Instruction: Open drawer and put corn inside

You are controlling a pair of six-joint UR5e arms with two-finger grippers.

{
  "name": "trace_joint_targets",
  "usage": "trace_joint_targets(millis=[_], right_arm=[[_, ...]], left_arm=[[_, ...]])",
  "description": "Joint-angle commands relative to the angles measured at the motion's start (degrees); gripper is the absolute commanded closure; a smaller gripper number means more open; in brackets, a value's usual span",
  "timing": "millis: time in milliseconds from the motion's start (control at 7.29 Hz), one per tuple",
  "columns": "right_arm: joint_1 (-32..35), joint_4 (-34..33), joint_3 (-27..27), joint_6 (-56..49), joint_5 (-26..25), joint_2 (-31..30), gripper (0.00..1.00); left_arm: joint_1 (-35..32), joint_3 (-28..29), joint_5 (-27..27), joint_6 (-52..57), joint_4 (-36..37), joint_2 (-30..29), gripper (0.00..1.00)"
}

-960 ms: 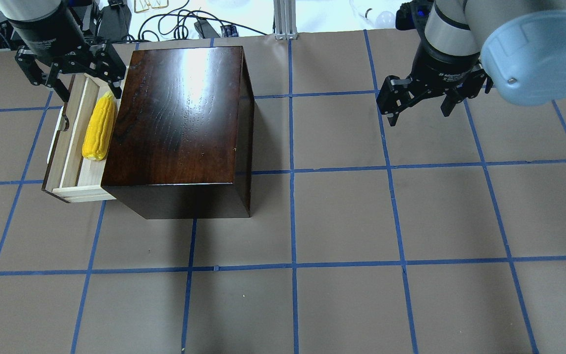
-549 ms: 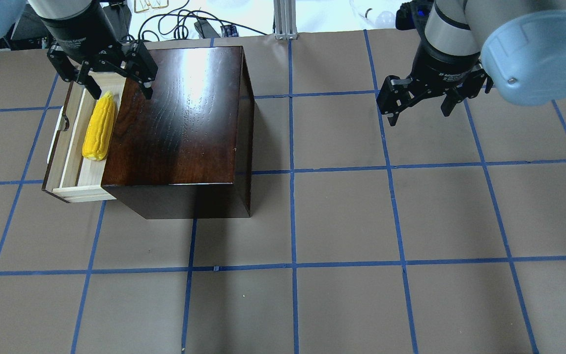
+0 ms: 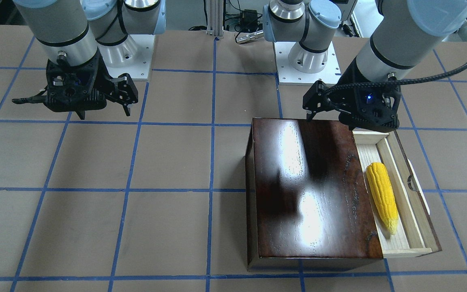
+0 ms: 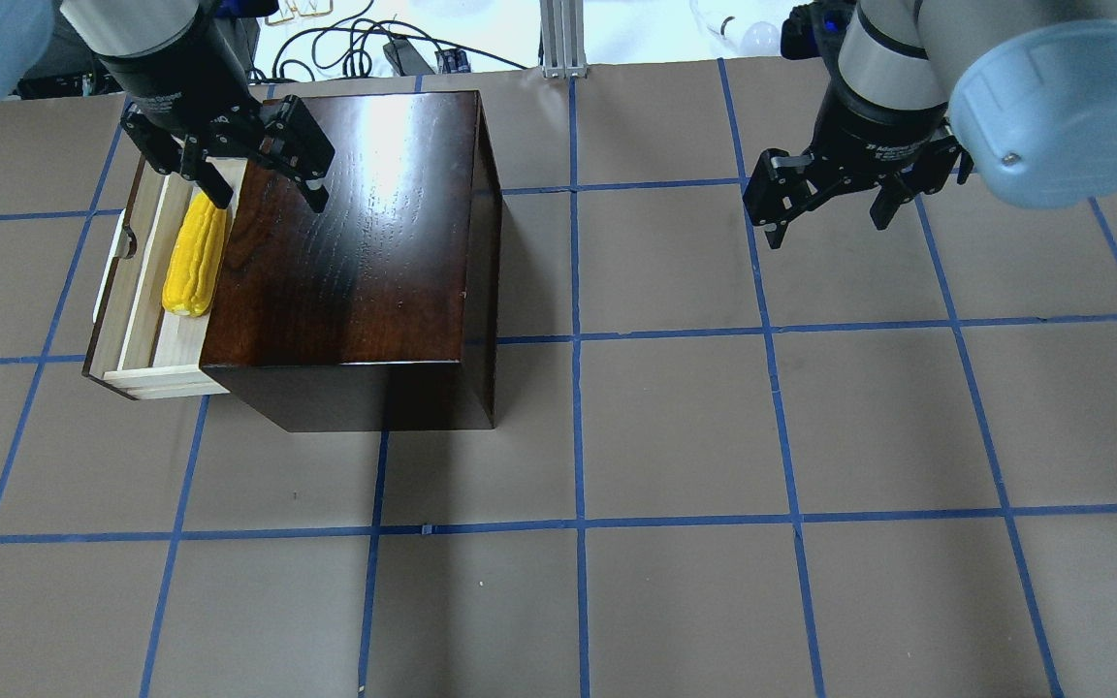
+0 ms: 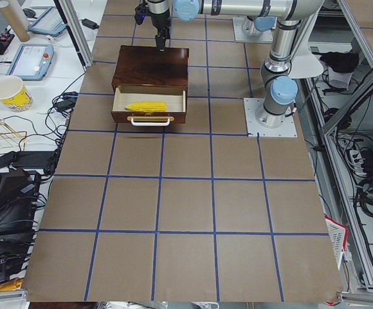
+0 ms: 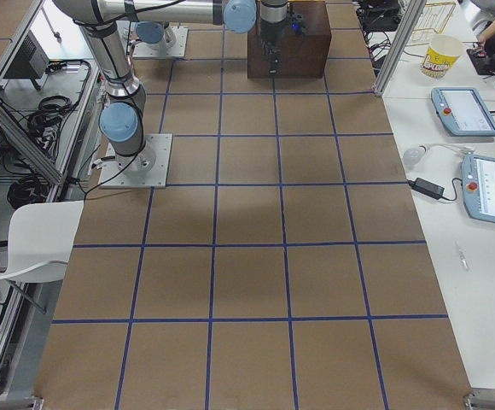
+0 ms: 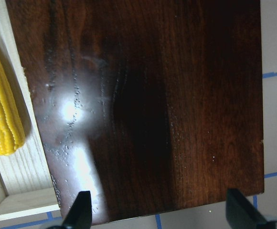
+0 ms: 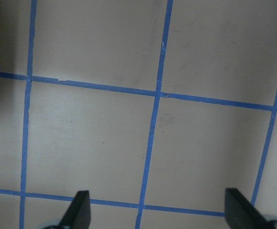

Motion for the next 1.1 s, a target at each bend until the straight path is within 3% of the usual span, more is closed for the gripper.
trace_joint_targets(millis=[0, 686, 960], right_arm=[[0.0, 0.0, 0.09, 0.0, 0.0, 0.02, 0.0], [0.0, 0.0, 0.0, 0.0, 0.0, 0.02, 0.0], [-0.18, 0.0, 0.0, 0.0, 0.0, 0.02, 0.0]], left_arm=[[-0.01, -2.06, 0.09, -1.44, 0.0, 0.54, 0.0], [-0.97, -3.83, 1.23, -3.11, 0.53, 2.91, 0.0], [-2.64, -4.01, 6.93, -6.26, 1.32, 2.92, 0.0]])
